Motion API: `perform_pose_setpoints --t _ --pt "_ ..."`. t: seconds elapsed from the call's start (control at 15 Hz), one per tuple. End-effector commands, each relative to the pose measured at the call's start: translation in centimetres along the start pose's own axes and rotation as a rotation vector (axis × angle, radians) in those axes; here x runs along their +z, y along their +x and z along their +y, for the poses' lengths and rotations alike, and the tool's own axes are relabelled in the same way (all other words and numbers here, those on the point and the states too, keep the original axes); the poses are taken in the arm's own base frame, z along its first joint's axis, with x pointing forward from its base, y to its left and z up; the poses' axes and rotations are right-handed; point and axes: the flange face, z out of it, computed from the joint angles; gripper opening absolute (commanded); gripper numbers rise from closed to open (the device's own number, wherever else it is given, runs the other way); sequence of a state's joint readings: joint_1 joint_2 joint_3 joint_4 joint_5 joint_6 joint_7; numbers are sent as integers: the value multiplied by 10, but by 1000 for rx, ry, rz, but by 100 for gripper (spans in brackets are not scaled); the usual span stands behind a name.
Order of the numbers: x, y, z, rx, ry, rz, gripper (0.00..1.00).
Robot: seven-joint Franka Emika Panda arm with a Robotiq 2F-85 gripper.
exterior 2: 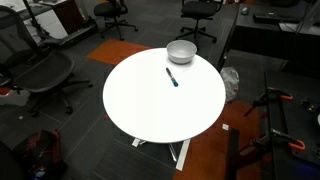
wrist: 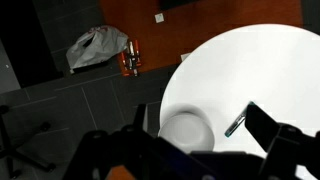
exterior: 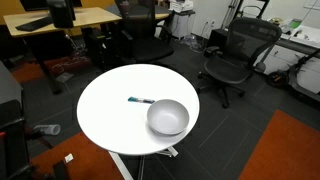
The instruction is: Put the marker in the bowl
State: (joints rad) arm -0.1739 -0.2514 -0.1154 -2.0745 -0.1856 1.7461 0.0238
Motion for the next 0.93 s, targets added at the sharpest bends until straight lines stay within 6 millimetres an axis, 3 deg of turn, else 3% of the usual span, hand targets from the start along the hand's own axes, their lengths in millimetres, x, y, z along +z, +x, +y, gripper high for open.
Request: perform_pose_setpoints --t 0.0,0.4,0.87 --pt "-1 0 0 0 0 -1 100" --pt "-1 0 0 0 0 -1 100" --pt "37 17 -32 113 101 63 100"
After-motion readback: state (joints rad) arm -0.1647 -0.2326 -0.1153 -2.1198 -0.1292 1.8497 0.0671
